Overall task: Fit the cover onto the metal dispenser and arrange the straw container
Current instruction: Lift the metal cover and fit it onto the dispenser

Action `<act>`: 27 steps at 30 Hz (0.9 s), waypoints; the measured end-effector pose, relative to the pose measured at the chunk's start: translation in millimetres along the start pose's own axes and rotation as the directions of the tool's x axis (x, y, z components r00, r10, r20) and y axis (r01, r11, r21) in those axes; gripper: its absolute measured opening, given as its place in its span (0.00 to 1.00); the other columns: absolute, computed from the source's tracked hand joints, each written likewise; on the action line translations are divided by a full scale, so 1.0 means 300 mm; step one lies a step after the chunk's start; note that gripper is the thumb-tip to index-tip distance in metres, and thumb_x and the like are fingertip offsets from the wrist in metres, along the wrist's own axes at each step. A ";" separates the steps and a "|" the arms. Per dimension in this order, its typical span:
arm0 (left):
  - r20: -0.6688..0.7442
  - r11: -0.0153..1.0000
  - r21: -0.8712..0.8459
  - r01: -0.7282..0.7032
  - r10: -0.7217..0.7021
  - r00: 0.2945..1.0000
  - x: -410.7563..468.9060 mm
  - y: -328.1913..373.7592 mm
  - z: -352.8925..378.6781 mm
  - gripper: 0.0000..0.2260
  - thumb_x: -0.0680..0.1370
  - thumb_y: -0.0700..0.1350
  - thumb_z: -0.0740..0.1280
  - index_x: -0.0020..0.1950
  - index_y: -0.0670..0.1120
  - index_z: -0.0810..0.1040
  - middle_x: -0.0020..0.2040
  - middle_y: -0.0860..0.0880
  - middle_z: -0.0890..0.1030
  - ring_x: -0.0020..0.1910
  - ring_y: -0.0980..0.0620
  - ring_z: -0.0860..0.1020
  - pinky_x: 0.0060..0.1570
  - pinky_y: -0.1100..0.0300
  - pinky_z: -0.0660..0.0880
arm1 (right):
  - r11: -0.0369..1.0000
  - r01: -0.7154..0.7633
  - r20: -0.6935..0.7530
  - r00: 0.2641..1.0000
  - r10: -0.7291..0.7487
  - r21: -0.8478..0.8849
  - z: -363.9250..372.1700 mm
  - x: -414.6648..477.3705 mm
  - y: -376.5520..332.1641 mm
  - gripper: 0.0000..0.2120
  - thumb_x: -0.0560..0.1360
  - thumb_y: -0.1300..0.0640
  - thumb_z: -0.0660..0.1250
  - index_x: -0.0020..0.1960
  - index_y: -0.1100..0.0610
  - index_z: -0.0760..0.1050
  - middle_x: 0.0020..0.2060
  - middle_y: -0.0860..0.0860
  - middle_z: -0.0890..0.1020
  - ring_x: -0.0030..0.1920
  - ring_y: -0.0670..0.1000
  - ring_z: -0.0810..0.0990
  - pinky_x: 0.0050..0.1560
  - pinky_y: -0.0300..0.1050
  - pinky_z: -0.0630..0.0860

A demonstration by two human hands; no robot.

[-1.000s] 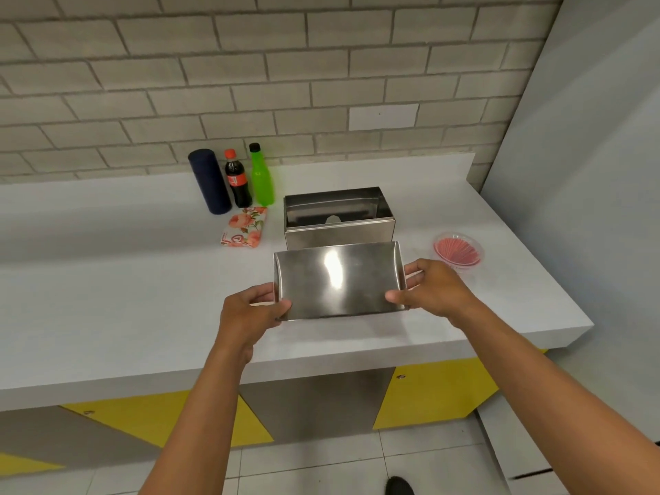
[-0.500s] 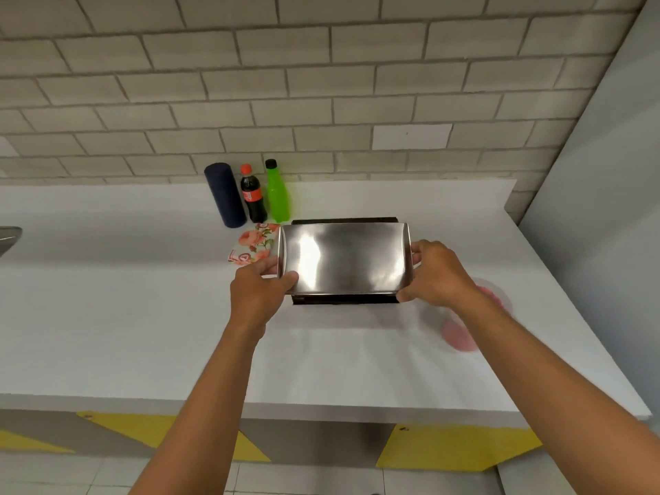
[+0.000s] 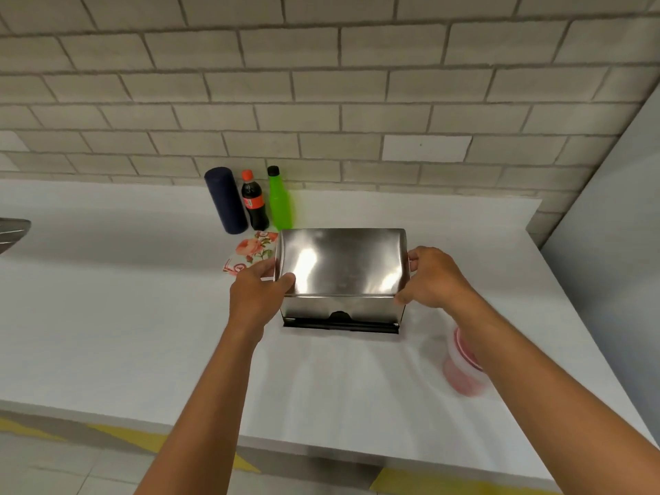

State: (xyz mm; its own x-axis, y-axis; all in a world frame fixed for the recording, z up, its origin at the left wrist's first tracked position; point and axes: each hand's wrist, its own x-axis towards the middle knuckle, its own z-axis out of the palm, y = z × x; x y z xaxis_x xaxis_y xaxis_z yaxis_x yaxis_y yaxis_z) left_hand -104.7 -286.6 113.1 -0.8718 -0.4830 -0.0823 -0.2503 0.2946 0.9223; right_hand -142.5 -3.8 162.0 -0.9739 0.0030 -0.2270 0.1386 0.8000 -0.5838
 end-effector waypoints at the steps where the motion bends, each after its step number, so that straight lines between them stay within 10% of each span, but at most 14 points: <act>1: 0.001 1.000 -0.001 0.006 -0.006 1.000 0.006 0.000 0.002 0.23 0.73 0.49 0.76 0.68 0.51 0.80 0.61 0.53 0.81 0.59 0.51 0.78 0.58 0.58 0.73 | 1.000 -0.004 0.009 1.000 0.004 -0.008 -0.002 0.007 -0.003 0.32 0.57 0.64 0.84 0.59 0.59 0.78 0.52 0.52 0.82 0.51 0.55 0.83 0.54 0.55 0.82; 27: 0.184 0.997 0.016 0.080 -0.082 0.979 0.146 0.030 -0.010 0.18 0.74 0.47 0.78 0.63 0.48 0.82 0.48 0.62 0.78 0.47 0.64 0.75 0.50 0.60 0.70 | 0.986 -0.163 0.177 0.970 0.164 -0.023 -0.044 0.072 -0.055 0.28 0.59 0.62 0.86 0.57 0.62 0.83 0.52 0.56 0.87 0.55 0.56 0.85 0.62 0.55 0.80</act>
State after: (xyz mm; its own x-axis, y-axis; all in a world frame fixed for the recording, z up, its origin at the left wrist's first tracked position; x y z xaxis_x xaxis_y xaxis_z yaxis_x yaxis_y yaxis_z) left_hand -144.0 -307.5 119.0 -0.9110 -0.3451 -0.2258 -0.3261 0.2676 0.9067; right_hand -168.1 -9.1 177.1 -0.8905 0.0284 -0.4541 0.2913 0.8024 -0.5208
